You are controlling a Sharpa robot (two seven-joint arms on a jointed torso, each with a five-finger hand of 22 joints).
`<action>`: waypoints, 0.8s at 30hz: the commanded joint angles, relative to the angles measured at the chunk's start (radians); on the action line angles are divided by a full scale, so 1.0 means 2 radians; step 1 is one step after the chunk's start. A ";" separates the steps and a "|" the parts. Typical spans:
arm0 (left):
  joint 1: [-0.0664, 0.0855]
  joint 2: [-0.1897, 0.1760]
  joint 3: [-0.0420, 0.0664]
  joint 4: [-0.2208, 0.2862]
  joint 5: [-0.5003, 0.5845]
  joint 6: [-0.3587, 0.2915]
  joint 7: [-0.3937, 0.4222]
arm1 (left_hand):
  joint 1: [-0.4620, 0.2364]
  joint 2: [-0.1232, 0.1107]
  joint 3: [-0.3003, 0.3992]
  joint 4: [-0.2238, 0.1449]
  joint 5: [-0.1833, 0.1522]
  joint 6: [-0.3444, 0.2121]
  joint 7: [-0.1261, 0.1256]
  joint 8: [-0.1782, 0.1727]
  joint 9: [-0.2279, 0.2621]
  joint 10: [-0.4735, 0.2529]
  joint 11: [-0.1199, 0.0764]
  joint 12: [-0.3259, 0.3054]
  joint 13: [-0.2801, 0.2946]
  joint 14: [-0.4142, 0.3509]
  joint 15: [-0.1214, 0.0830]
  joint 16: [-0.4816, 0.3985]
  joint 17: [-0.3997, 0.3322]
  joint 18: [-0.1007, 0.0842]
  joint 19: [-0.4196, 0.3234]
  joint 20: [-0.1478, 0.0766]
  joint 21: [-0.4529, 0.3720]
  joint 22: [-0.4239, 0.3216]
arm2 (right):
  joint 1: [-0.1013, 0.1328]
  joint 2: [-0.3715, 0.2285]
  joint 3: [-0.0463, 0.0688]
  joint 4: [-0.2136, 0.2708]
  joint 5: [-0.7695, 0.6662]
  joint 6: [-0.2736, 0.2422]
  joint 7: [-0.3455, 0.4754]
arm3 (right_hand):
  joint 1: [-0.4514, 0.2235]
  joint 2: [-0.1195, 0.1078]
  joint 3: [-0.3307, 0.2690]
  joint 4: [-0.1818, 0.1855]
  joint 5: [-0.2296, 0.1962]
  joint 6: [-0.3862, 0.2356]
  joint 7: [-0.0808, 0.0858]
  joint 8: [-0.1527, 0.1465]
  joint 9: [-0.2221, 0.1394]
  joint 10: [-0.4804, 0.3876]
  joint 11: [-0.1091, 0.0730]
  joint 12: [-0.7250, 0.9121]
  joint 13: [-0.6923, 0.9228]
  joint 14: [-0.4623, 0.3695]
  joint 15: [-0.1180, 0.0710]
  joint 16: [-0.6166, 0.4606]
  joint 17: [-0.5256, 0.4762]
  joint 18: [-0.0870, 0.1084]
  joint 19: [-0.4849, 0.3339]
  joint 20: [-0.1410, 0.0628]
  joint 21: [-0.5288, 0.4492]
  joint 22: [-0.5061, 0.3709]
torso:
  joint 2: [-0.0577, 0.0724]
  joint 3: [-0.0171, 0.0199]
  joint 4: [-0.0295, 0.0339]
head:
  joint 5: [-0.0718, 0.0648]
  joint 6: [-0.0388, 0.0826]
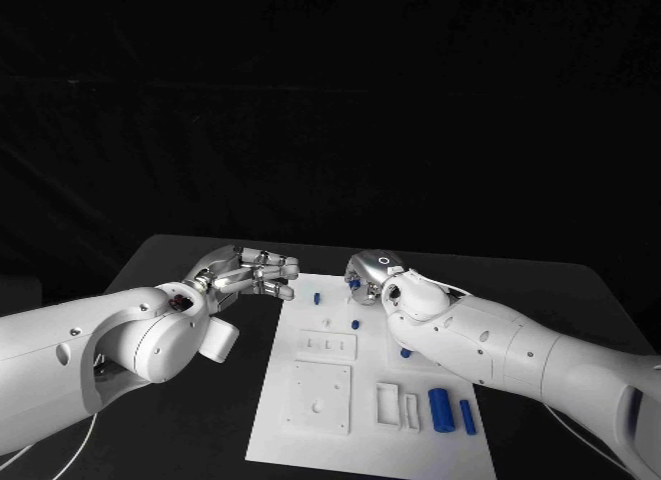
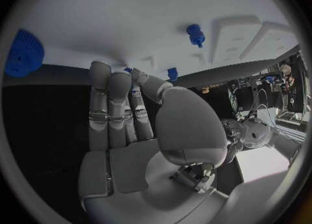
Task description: Assemble the parts on the task board
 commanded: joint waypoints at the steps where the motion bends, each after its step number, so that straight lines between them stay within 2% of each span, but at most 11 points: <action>1: 0.001 0.001 0.000 0.001 -0.001 0.006 0.002 | -0.001 0.000 -0.003 0.001 -0.002 0.001 0.001 0.002 0.001 -0.002 0.000 0.002 0.001 -0.004 0.000 0.002 0.000 -0.003 -0.003 0.001 0.003 0.000 | -0.004 0.003 -0.002 0.002 0.012 0.006 0.020 | 0.002 0.003 -0.012 0.003 0.002 -0.005 -0.001 0.000 0.000 0.020 -0.021 -0.004 0.000 0.000 -0.002 -0.002 -0.001 0.008 0.012 0.000 -0.004 -0.001 | 0.000 -0.0001 0.0004 | 0.000 0.000; 15: 0.001 0.001 0.000 0.001 -0.001 0.006 0.001 | 0.000 0.000 -0.004 0.002 -0.002 0.000 0.001 0.002 0.001 -0.002 0.000 0.002 0.001 -0.004 0.000 0.002 0.000 -0.004 -0.003 0.001 0.003 -0.002 | -0.004 0.003 -0.002 0.002 0.018 -0.011 0.021 | 0.005 0.003 -0.024 0.005 0.002 -0.010 0.000 -0.001 -0.001 0.018 -0.020 -0.003 0.000 0.001 -0.001 -0.003 0.000 0.007 0.016 -0.001 -0.011 -0.001 | 0.000 -0.0005 0.0003 | 0.001 0.000; 24: 0.001 0.000 0.000 0.001 -0.001 0.006 0.000 | 0.000 0.000 -0.005 0.002 -0.002 0.000 0.001 0.002 0.001 -0.003 0.000 0.002 0.001 -0.004 0.000 0.002 0.000 -0.003 -0.003 0.002 0.003 -0.003 | -0.004 0.003 -0.002 0.003 0.019 -0.013 0.022 | 0.009 0.005 -0.010 0.002 0.002 -0.014 0.000 -0.001 -0.001 0.017 -0.019 -0.003 0.000 0.000 -0.001 -0.004 0.000 0.008 0.016 -0.001 -0.012 0.001 | 0.000 -0.0004 0.0000 | 0.002 0.001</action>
